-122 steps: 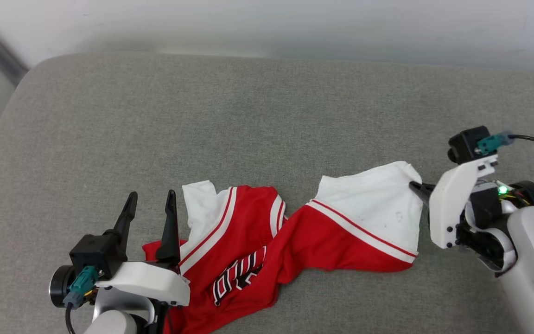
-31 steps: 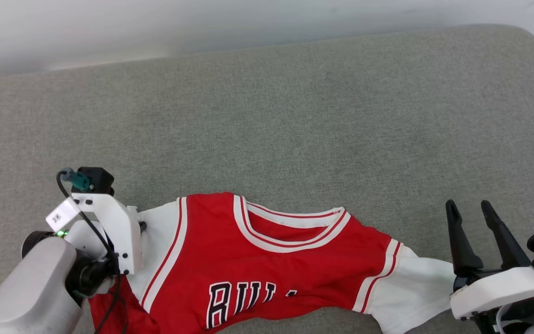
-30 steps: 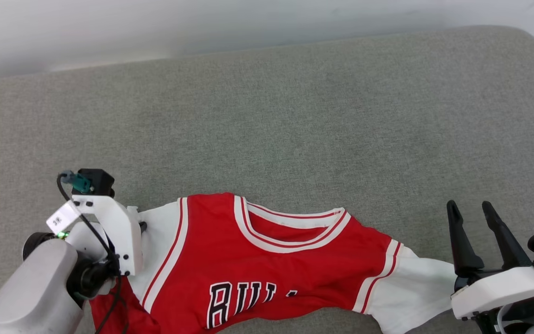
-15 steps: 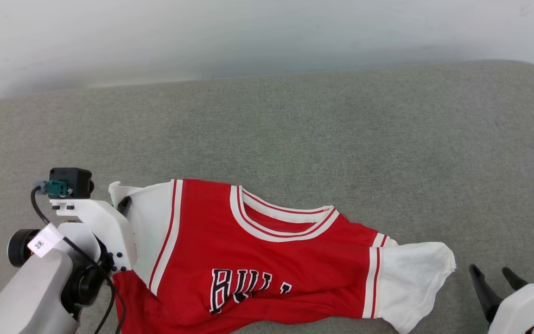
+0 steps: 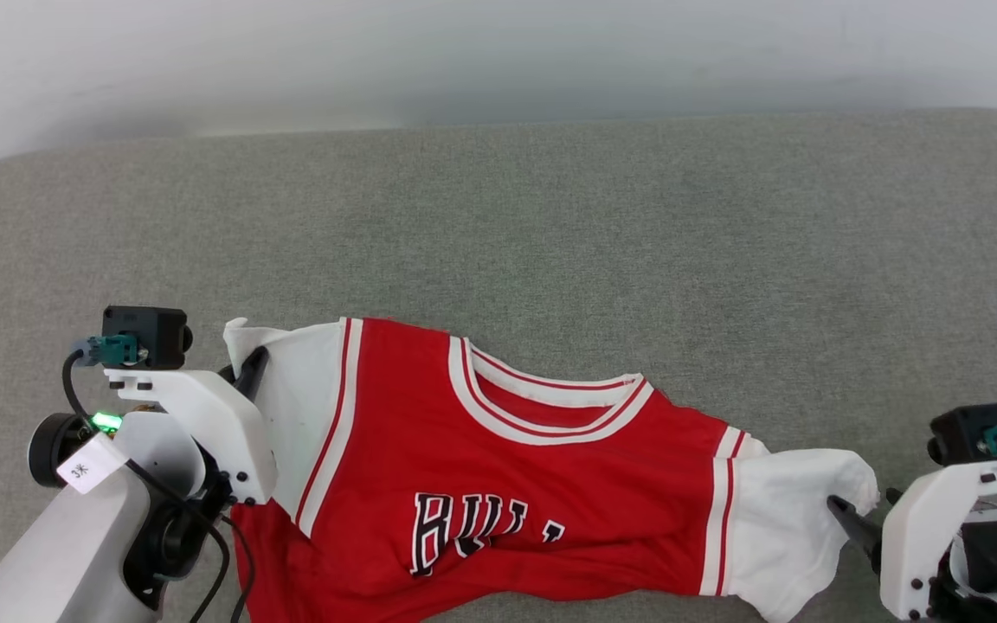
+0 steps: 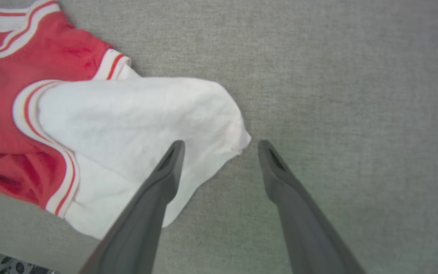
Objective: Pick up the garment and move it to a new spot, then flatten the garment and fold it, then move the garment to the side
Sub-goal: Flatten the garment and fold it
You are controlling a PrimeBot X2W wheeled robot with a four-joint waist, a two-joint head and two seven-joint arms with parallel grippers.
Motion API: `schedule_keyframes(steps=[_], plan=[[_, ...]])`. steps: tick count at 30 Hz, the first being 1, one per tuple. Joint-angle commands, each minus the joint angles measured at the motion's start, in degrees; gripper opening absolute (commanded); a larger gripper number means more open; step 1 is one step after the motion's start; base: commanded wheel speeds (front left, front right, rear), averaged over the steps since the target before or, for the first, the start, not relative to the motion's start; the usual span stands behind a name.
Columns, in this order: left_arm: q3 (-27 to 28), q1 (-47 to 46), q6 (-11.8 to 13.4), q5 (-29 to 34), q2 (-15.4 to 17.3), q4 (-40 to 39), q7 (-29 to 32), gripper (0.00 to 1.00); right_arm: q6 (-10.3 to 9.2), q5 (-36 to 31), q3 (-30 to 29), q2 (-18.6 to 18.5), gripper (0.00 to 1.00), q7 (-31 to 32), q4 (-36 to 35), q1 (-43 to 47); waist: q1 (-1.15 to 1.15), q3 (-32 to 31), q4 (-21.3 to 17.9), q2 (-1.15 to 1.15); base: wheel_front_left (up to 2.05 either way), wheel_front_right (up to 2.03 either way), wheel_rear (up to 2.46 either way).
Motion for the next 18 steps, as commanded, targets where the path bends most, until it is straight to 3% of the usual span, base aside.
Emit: schedule_keyframes(steps=[1,12,13,14,15,16,18], plan=[[0.0,-0.5,0.3,0.3,-0.1,-0.6,0.0,0.0,-0.02,0.2,1.1,-0.8,1.0,-0.2,1.6,-2.0,0.0,0.9,0.5,0.0,0.0,0.0,0.0],[-0.1,-1.6,-0.3,0.2,-0.5,-1.4,-1.0,0.0,0.08,3.0,8.4,-0.5,0.97,3.7,14.6,-5.0,0.0,2.9,1.9,0.0,0.0,0.0,0.0],[0.0,-1.5,-0.2,0.2,-0.4,-1.3,-1.1,0.0,0.08,3.3,8.8,-0.5,0.4,3.8,15.1,-5.1,0.0,2.8,1.9,0.0,0.0,0.0,0.0],[0.0,-1.4,-0.1,0.1,-0.4,-1.2,-1.2,0.0,0.08,3.5,9.0,-0.6,0.11,3.9,15.4,-5.4,0.0,2.7,1.8,0.0,0.0,0.0,0.0],[0.0,-1.4,-0.1,0.1,-0.4,-1.2,-1.2,0.0,0.08,3.5,9.0,-0.6,0.11,3.9,15.4,-5.4,0.0,2.7,1.8,0.0,0.0,0.0,0.0],[0.1,-1.2,-0.1,0.1,-0.3,-1.1,-1.4,0.0,0.08,3.8,9.2,-0.8,0.0,4.0,15.6,-5.8,0.0,2.5,1.7,0.0,0.0,0.0,0.0],[0.2,-0.9,0.0,0.0,-0.2,-0.9,-1.6,0.0,0.07,4.0,9.2,-1.6,0.0,3.4,15.3,-6.6,0.0,2.2,1.6,0.0,0.0,0.0,0.0]])
